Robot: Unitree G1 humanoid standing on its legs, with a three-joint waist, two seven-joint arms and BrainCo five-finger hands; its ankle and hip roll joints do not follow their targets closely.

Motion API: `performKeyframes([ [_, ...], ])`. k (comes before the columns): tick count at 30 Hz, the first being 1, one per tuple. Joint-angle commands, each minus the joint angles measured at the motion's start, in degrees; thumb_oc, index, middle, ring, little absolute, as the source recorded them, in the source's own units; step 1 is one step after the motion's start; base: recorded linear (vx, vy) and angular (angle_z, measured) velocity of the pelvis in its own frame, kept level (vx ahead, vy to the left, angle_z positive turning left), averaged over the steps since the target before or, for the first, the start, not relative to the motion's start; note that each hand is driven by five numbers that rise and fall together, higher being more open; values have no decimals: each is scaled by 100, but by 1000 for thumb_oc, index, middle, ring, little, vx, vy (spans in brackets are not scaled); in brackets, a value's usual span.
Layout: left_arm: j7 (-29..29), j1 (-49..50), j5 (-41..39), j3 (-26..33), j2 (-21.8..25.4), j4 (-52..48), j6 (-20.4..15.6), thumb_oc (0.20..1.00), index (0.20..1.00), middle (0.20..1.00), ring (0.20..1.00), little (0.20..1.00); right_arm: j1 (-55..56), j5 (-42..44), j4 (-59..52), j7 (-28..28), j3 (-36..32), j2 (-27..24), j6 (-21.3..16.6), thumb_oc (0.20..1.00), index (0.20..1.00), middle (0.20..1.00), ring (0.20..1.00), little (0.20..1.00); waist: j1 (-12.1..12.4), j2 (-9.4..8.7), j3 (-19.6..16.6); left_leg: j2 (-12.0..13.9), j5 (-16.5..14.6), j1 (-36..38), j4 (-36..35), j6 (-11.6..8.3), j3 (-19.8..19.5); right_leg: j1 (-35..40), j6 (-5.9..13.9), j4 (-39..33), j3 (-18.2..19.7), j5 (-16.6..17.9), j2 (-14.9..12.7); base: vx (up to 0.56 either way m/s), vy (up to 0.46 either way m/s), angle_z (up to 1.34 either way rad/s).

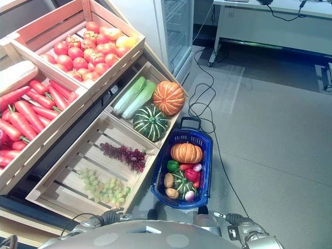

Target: Pick up fruits and vegetables into the basket

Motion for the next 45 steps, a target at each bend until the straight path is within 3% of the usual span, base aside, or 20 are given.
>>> performKeyframes([
  [1,39,-465,19,46,-53,458,-46,1000,1000,1000,1000,1000,-328,110,307,-34,72,-4,-81,1000,1000,1000,1000,1000,58,-153,201,-192,-575,-10,41,136,-23,296,227,64,-326,-531,-113,0,0,0],
  [33,81,-433,-25,128,-25,478,0,1000,1000,1000,1000,1000,-373,160,314,-47,40,-55,-57,1000,1000,1000,1000,1000,68,-118,221,-198,-568,-17,41,125,-48,290,223,64,-341,-531,-113,1,0,0],
  [41,205,-429,-275,124,11,387,-23,1000,1000,1000,1000,1000,-396,218,251,-44,46,-123,-50,1000,1000,1000,1000,1000,76,-106,470,-182,-451,-306,41,110,-40,7,246,64,-321,-421,-128,-15,-4,0],
  [45,290,-632,-537,69,36,321,-82,1000,1000,1000,1000,1000,-636,424,188,-135,138,-156,-74,1000,1000,1000,1000,1000,45,-65,861,-196,-317,-707,41,125,-78,-406,213,64,-260,-299,-112,-136,-16,-1],
])
